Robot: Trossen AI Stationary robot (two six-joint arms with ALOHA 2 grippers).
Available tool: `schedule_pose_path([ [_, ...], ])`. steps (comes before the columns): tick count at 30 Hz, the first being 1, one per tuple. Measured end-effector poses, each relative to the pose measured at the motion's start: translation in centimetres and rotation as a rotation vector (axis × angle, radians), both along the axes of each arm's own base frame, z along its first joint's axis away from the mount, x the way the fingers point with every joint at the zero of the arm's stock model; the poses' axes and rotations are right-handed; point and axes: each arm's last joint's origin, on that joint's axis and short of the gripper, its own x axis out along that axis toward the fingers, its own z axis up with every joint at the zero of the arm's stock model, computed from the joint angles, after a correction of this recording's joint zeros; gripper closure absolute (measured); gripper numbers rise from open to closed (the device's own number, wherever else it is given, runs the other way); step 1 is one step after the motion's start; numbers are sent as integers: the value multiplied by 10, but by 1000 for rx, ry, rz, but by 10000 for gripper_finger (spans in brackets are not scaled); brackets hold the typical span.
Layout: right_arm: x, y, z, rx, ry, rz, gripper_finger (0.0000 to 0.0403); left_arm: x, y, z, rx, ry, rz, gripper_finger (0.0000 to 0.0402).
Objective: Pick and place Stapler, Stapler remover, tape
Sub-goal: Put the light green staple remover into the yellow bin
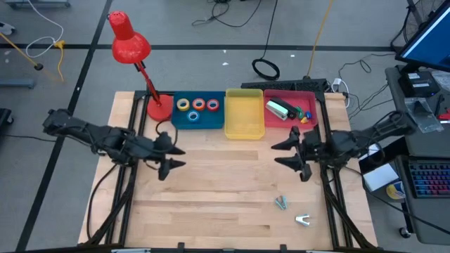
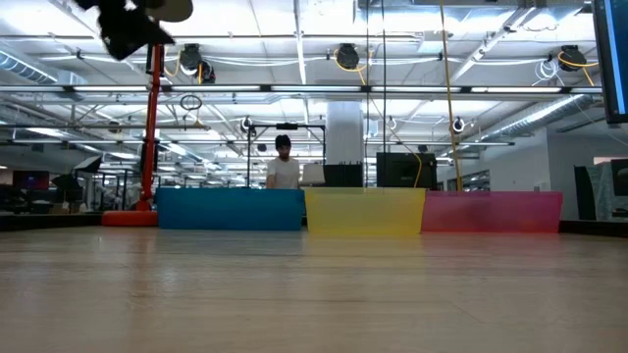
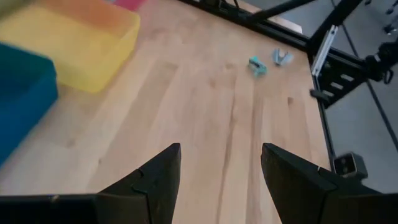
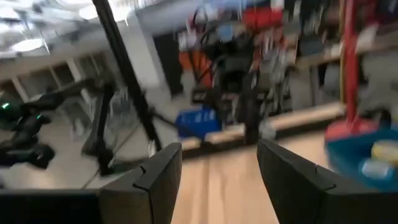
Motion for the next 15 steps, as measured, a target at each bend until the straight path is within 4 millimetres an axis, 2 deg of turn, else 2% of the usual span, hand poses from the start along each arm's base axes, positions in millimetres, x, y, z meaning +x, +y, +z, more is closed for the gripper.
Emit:
schedule_pose_path([
  [4, 10, 12, 11, 86, 223, 28, 202, -15, 1, -21, -35, -8, -6, 179],
  [10, 22, 34, 12, 266, 558, 49, 202, -32, 5, -43, -52, -33, -11, 179],
  [15, 32, 55, 4, 543, 792, 144, 202, -42, 10, -57, -41, -48, 16, 179],
])
